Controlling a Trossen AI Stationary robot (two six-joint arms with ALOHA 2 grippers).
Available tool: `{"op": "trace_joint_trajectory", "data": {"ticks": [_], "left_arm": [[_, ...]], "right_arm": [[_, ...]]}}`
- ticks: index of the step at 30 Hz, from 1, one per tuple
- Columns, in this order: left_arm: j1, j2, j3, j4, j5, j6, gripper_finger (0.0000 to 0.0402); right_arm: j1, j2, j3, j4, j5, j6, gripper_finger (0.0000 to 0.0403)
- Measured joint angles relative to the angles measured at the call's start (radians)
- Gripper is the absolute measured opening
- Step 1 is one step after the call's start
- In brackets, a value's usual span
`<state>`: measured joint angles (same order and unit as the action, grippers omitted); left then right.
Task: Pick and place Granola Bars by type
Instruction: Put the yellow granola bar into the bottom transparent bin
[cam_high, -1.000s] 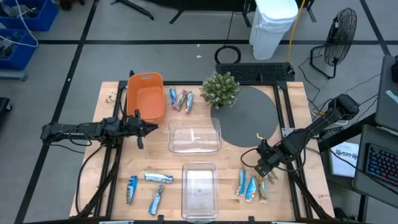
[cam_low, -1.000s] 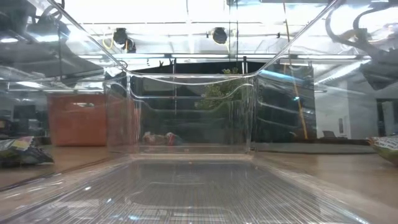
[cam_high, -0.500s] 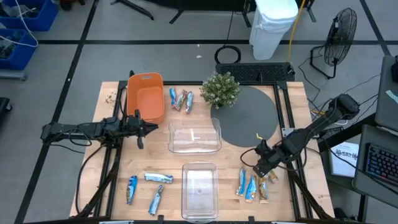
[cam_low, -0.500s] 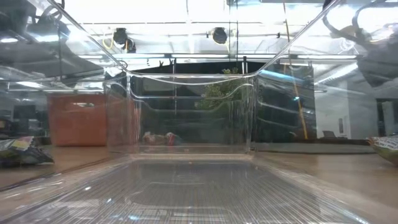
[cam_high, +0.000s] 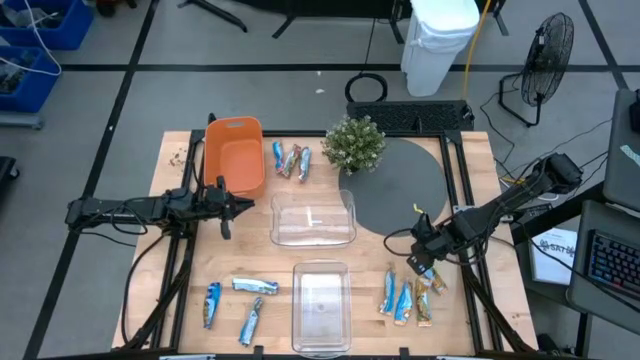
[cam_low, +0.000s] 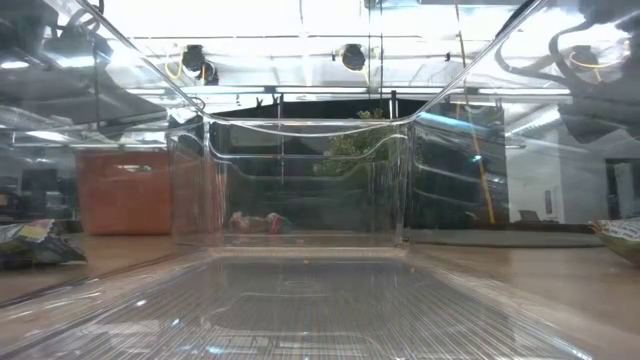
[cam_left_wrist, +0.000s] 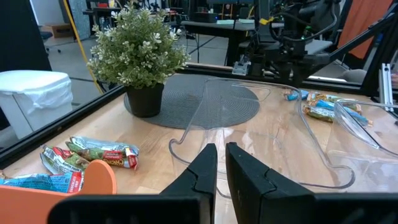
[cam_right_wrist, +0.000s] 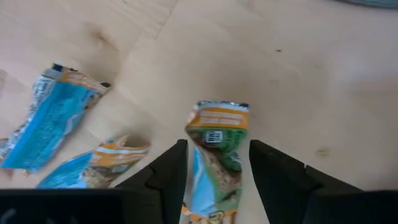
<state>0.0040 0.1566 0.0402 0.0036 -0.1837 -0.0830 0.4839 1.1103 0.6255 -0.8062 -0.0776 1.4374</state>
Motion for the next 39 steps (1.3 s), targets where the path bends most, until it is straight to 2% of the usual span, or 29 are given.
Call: {"op": "trace_joint_trajectory", "data": {"ticks": [6, 13, 17, 20, 23, 30, 37, 39], "left_arm": [[0.000, 0.000, 0.000, 0.000, 0.000, 0.000, 0.0037], [0.000, 0.000, 0.000, 0.000, 0.000, 0.000, 0.0037], [0.000, 0.000, 0.000, 0.000, 0.000, 0.000, 0.0037], [0.000, 0.000, 0.000, 0.000, 0.000, 0.000, 0.0037], [0.000, 0.000, 0.000, 0.000, 0.000, 0.000, 0.0037], [0.000, 0.000, 0.000, 0.000, 0.000, 0.000, 0.0037], [0.000, 0.000, 0.000, 0.000, 0.000, 0.000, 0.0037], [0.000, 0.000, 0.000, 0.000, 0.000, 0.000, 0.0037]], "right_arm": [[0.009, 0.000, -0.066, 0.145, -0.002, 0.039, 0.0162], [0.009, -0.001, -0.132, 0.163, -0.056, 0.069, 0.0150], [0.009, 0.000, -0.134, 0.175, -0.057, 0.031, 0.0113], [0.009, 0.000, -0.135, 0.205, -0.056, -0.015, 0.0067], [0.009, 0.000, -0.135, 0.235, -0.040, -0.079, 0.0025], [0.009, -0.013, -0.135, 0.459, 0.097, -0.254, 0.0019], [0.009, -0.073, -0.135, 0.756, 0.233, -0.523, 0.0016], [0.009, -0.087, -0.135, 0.845, 0.241, -0.623, 0.0015]]}}
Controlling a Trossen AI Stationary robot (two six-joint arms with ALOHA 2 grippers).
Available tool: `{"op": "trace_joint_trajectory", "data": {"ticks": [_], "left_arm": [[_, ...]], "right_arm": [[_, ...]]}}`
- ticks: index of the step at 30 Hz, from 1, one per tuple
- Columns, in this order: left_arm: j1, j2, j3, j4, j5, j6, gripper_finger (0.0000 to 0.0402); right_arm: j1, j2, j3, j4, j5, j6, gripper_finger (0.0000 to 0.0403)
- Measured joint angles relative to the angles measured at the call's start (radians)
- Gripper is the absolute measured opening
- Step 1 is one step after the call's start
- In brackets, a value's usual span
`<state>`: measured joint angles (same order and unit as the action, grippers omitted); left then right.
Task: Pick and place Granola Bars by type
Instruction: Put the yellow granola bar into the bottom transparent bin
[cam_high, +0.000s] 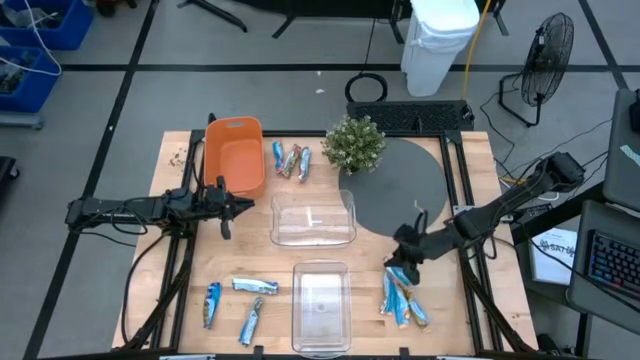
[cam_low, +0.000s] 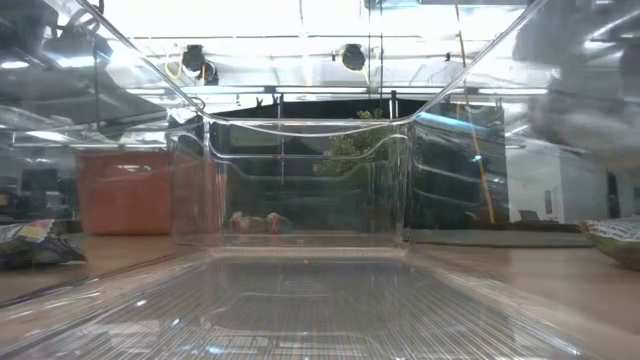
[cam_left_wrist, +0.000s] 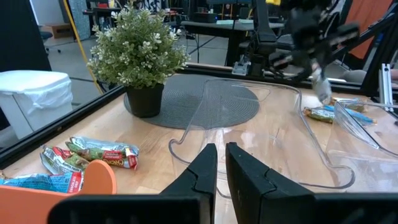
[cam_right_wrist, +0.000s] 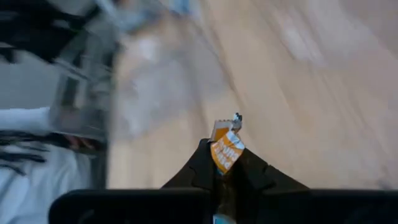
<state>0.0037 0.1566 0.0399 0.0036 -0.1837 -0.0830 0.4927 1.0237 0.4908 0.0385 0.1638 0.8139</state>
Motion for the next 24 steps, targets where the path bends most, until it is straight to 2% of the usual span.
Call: {"op": "trace_joint_trajectory", "data": {"ticks": [7, 12, 18, 24], "left_arm": [[0.000, 0.000, 0.000, 0.000, 0.000, 0.000, 0.0037], [0.000, 0.000, 0.000, 0.000, 0.000, 0.000, 0.0037], [0.000, 0.000, 0.000, 0.000, 0.000, 0.000, 0.0037], [0.000, 0.000, 0.000, 0.000, 0.000, 0.000, 0.0037]], "right_arm": [[0.000, 0.005, 0.000, 0.428, 0.018, -0.370, 0.0015], [0.011, 0.046, 0.011, 0.625, -0.043, -0.512, 0.0015], [0.050, 0.174, 0.123, 0.644, -0.070, -0.596, 0.0015], [0.081, 0.361, 0.358, 0.557, -0.155, -0.668, 0.0015]]}}
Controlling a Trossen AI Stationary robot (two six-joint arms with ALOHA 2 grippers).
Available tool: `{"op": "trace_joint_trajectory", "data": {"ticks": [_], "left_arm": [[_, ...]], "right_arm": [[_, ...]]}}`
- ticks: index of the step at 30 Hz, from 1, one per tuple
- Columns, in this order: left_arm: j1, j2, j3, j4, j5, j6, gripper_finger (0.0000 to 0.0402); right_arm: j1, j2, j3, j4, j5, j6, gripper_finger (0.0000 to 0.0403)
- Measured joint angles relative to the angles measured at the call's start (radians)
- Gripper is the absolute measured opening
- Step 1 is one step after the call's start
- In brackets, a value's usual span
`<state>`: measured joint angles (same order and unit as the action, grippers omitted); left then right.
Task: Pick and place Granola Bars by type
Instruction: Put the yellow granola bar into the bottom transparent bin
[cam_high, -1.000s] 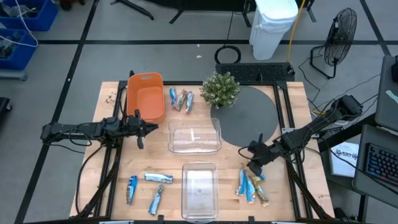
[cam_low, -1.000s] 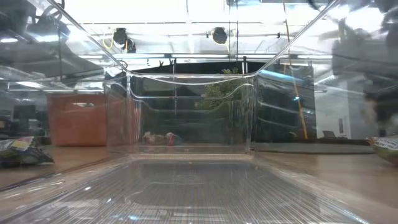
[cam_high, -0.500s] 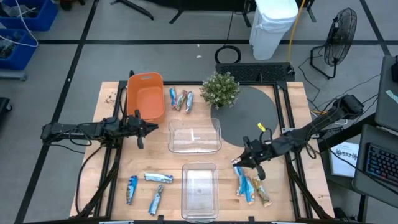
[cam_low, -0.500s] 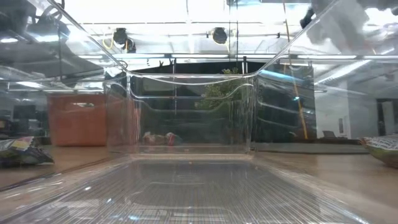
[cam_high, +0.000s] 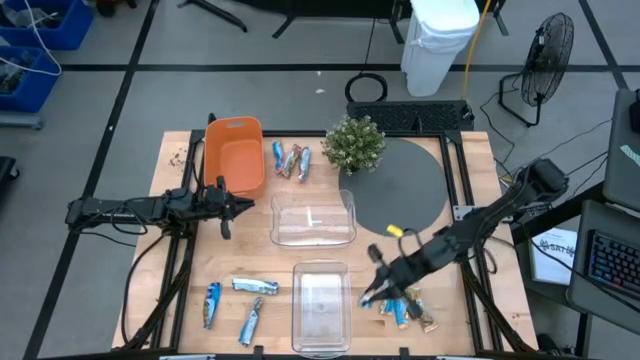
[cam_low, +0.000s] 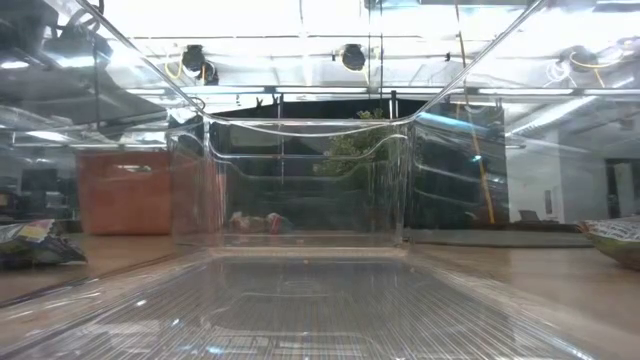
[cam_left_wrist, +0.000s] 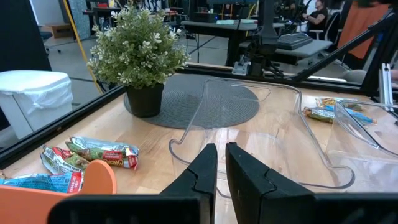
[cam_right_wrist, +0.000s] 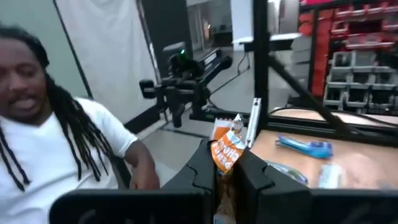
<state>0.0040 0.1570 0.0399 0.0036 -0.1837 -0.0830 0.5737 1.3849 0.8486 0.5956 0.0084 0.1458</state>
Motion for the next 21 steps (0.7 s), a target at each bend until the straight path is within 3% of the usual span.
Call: {"op": "trace_joint_trajectory", "data": {"ticks": [11, 14, 21], "left_arm": [[0.000, 0.000, 0.000, 0.000, 0.000, 0.000, 0.0037], [0.000, 0.000, 0.000, 0.000, 0.000, 0.000, 0.0037], [0.000, 0.000, 0.000, 0.000, 0.000, 0.000, 0.0037]], "right_arm": [[-0.008, 0.328, 0.391, -0.274, -0.026, -0.031, 0.0015], [-0.027, 0.394, 0.445, -0.271, -0.067, -0.029, 0.0015], [-0.074, 0.478, 0.473, -0.271, -0.051, 0.005, 0.0015]]}}
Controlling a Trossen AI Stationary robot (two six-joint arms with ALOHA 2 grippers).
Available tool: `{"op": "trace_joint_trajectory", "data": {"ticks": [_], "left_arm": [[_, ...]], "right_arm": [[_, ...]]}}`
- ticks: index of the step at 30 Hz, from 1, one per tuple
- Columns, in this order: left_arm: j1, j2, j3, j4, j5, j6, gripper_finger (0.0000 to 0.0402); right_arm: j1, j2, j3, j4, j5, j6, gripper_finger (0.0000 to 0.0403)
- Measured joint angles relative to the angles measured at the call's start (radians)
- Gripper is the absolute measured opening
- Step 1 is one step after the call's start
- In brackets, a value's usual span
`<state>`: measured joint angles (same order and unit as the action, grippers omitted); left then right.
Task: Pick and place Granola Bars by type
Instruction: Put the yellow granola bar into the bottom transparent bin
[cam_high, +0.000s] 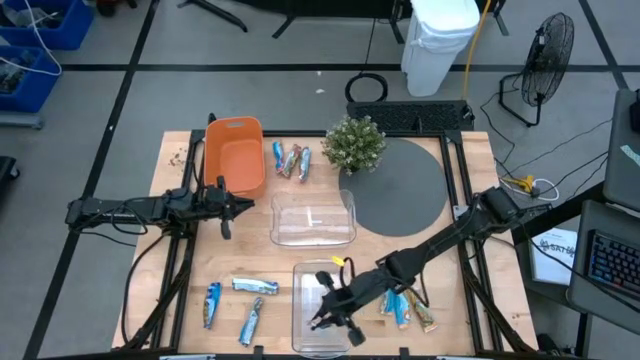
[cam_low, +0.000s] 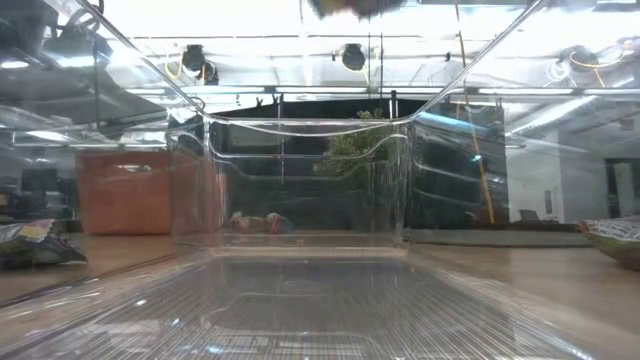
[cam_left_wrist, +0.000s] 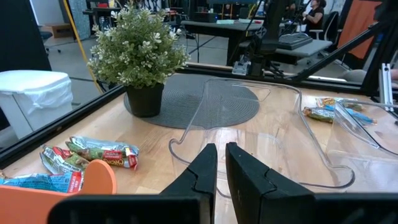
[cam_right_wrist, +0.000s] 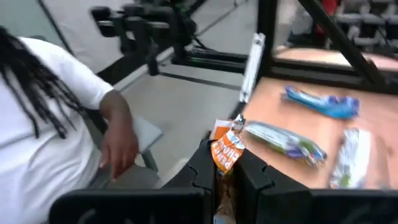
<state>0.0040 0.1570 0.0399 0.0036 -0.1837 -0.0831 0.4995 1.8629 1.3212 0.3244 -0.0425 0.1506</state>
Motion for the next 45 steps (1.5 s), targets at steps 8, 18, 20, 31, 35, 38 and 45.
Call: {"op": "trace_joint_trajectory", "data": {"ticks": [8, 18, 20, 31, 35, 38, 45], "left_arm": [[0.000, 0.000, 0.000, 0.000, 0.000, 0.000, 0.0037], [0.000, 0.000, 0.000, 0.000, 0.000, 0.000, 0.0037], [0.000, 0.000, 0.000, 0.000, 0.000, 0.000, 0.0037], [0.000, 0.000, 0.000, 0.000, 0.000, 0.000, 0.0037], [0.000, 0.000, 0.000, 0.000, 0.000, 0.000, 0.0037], [0.000, 0.000, 0.000, 0.000, 0.000, 0.000, 0.0037], [0.000, 0.000, 0.000, 0.000, 0.000, 0.000, 0.0037]], "right_arm": [[-0.047, 0.037, 0.000, -0.004, 0.116, 0.085, 0.0015], [-0.062, 0.046, -0.012, -0.091, 0.327, 0.106, 0.0015], [-0.062, 0.045, -0.012, -0.120, 0.330, 0.131, 0.0015], [-0.045, 0.045, -0.013, -0.259, 0.330, 0.209, 0.0016], [-0.049, 0.045, -0.013, -0.328, 0.332, 0.238, 0.0016], [-0.051, 0.045, -0.013, -0.329, 0.333, 0.242, 0.0016], [-0.059, 0.045, -0.013, -0.330, 0.333, 0.230, 0.0017]]}}
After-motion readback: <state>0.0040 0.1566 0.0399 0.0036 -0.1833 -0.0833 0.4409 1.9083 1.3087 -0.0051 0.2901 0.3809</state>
